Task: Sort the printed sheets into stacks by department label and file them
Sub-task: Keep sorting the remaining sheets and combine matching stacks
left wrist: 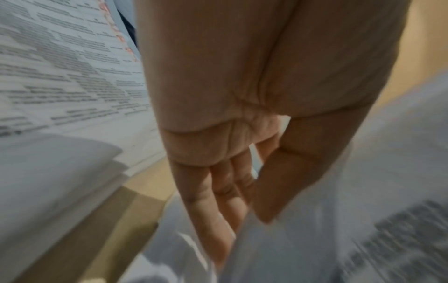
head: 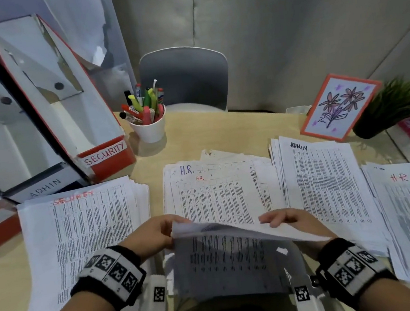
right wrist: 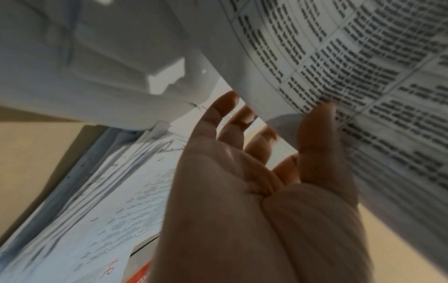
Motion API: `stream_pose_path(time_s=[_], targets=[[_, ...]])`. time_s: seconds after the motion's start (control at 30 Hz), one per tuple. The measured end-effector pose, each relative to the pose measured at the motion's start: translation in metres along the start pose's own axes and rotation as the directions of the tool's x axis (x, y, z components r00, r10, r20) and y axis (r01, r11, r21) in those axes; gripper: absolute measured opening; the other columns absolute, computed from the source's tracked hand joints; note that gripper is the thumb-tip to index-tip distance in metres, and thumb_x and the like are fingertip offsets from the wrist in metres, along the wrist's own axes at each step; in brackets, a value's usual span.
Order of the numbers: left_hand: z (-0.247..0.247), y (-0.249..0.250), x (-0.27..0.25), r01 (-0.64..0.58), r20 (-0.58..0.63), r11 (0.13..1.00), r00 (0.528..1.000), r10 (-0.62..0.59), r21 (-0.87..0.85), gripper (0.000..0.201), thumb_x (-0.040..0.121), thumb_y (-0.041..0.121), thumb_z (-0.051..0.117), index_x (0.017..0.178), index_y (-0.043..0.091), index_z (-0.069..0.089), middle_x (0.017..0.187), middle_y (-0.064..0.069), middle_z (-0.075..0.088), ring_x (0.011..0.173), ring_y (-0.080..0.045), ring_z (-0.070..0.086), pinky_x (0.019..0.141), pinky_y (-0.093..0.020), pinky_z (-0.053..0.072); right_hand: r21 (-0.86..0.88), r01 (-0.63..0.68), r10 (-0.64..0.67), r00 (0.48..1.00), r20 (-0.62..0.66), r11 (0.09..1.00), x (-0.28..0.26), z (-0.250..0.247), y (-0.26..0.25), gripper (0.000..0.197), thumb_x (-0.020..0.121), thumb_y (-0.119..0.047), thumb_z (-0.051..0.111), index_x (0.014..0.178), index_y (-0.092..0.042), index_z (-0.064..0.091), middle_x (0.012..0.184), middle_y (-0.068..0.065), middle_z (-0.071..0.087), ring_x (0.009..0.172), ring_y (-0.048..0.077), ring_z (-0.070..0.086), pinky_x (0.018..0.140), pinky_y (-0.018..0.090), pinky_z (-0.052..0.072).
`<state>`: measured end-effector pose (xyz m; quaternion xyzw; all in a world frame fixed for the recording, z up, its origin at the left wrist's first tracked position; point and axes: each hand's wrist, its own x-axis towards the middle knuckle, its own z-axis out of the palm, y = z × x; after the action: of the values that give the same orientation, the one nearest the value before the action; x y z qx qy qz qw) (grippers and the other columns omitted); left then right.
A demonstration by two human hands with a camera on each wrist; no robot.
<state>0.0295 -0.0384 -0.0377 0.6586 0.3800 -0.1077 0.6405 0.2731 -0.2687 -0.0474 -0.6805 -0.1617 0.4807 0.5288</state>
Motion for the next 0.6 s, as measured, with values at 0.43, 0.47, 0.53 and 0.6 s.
stream_pose_path(time_s=[0.43,0.47,0.53,0.6], targets=[[0.015,-0.002,0.047,0.19,-0.41,0.98,0.891,-0.194,-0.052,0.051,0.057,0.043,0.088,0.083,0.015,0.054,0.073,-0.007,0.064,0.064,-0.024,0.061,0.074,-0.046,0.057,-0.236,0.027,0.004,0.992,0.13,0.971,-0.007,-0.003,-0.009,0.024,0.081,0.013,0.059,0.064,-0.003,0.065,0.085,-0.011,0.075,0.085,0.001,0.069,0.071,0.007,0.046],[0.015,-0.003,0.049,0.202,-0.409,0.979,0.891,-0.196,-0.029,0.055,0.054,0.045,0.089,0.081,0.016,0.052,0.075,-0.006,0.062,0.066,-0.024,0.06,0.075,-0.046,0.056,-0.245,0.037,-0.003,0.991,0.137,0.969,-0.008,-0.003,-0.01,0.023,0.081,0.013,0.06,0.065,-0.003,0.065,0.086,-0.01,0.075,0.087,0.001,0.069,0.073,0.007,0.046],[0.017,-0.001,0.05,0.246,-0.425,0.963,0.887,-0.18,0.107,0.053,0.057,0.046,0.088,0.082,0.017,0.05,0.078,-0.002,0.059,0.07,-0.019,0.057,0.069,-0.037,0.053,-0.24,0.032,0.003,0.989,0.146,0.97,-0.008,-0.004,-0.008,0.021,0.081,0.013,0.06,0.067,-0.003,0.065,0.087,-0.009,0.075,0.088,0.002,0.069,0.075,0.008,0.046],[0.019,0.003,0.049,0.271,-0.435,0.932,0.888,-0.146,0.24,0.048,0.062,0.046,0.085,0.075,0.017,0.048,0.071,0.002,0.054,0.065,-0.015,0.051,0.059,-0.027,0.041,-0.22,0.016,0.017,0.989,0.145,0.975,-0.009,-0.005,-0.008,0.018,0.08,0.011,0.062,0.068,-0.002,0.066,0.087,-0.008,0.075,0.087,0.005,0.069,0.074,0.01,0.048]])
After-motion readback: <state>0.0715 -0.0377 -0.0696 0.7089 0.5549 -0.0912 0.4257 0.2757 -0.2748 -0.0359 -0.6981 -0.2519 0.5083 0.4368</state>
